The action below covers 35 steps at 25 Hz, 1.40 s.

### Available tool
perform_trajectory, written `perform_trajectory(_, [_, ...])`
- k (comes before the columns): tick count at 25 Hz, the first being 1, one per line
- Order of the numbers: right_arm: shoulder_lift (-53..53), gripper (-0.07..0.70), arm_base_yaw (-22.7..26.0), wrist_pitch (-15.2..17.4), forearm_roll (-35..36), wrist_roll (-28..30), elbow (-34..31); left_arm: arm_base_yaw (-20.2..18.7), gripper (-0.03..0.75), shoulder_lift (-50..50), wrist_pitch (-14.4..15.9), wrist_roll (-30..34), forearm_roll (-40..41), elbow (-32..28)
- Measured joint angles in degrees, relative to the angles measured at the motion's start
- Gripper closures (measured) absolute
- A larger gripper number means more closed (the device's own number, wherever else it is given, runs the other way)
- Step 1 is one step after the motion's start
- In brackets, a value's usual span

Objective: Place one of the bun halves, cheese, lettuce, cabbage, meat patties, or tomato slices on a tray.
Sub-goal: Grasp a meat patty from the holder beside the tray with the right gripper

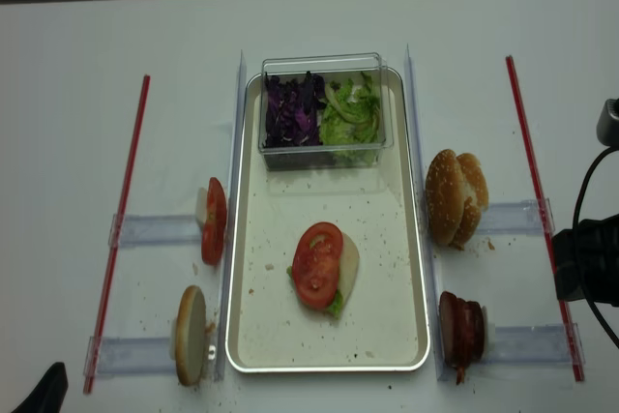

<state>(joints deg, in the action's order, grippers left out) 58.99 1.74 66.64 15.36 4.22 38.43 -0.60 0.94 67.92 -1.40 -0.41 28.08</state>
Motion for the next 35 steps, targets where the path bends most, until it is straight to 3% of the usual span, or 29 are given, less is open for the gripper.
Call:
perform_trajectory(4, [0.0, 0.165, -4.33, 0.08, 0.0, -0.93, 0.0, 0.0, 0.065, 0.0, 0.0, 0.0, 0.0, 0.0])
perform_trajectory(11, [0.5, 0.165, -15.29, -2.57, -0.59, -7.61, 0.0, 0.0, 0.066, 0.0, 0.0, 0.0, 0.0, 0.0])
perform_trajectory(24, [11.94, 0.165, -32.97, -6.51, -1.95, -18.57, 2.93, 0.0, 0.069, 0.09, 0.0, 0.0, 0.0, 0.0])
perform_trajectory(30, [17.74, 0.165, -37.34, -6.76, -2.72, -22.29, 7.3, 0.0, 0.076, 0.09, 0.0, 0.0, 0.0, 0.0])
perform_trajectory(35, [22.16, 0.165, -37.7, -7.1, -3.14, -23.91, 9.2, 0.0, 0.076, 0.09, 0.0, 0.0, 0.0, 0.0])
